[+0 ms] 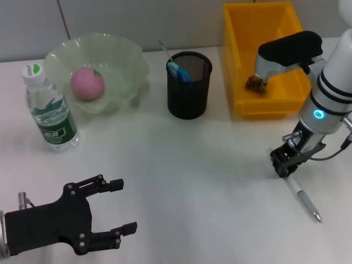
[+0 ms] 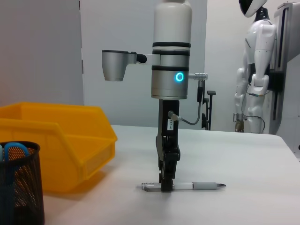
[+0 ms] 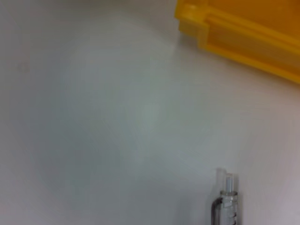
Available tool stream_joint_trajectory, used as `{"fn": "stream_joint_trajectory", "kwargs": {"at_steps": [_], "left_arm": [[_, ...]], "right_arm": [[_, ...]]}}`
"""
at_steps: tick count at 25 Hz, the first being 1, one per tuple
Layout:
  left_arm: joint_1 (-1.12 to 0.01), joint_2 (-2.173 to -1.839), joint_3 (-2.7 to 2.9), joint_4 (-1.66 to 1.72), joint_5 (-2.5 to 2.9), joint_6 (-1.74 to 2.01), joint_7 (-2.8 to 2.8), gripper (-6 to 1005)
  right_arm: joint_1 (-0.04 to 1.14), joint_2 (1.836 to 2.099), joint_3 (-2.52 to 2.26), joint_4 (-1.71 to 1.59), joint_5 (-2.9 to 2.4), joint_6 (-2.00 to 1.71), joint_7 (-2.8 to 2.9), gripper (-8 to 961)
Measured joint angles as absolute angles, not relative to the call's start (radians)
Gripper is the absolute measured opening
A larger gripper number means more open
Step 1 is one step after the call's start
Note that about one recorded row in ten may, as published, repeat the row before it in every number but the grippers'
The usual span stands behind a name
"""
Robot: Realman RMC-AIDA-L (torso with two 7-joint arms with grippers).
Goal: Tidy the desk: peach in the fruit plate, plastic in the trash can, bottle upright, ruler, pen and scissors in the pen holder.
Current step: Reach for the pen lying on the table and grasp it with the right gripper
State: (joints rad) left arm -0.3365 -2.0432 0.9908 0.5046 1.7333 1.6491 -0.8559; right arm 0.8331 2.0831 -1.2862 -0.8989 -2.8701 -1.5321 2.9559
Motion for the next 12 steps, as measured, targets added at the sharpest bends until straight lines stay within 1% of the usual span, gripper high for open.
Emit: {"fn": "stream_joint_trajectory", "kwargs": {"at_steps": [4,12], "left_arm": [[-0.337,-2.043,0.989,0.505,1.733,1.649,-0.856,827],[-0.338,-2.043,0.987,0.505,1.733,1.649,-0.856,827]], "right_arm": [[0.842,2.083,-1.287,-0.886,-2.87,-1.531,2.956,202],[0.844,2.08,-1.287,-0.887,-2.87,-1.531,2.948,197]]}}
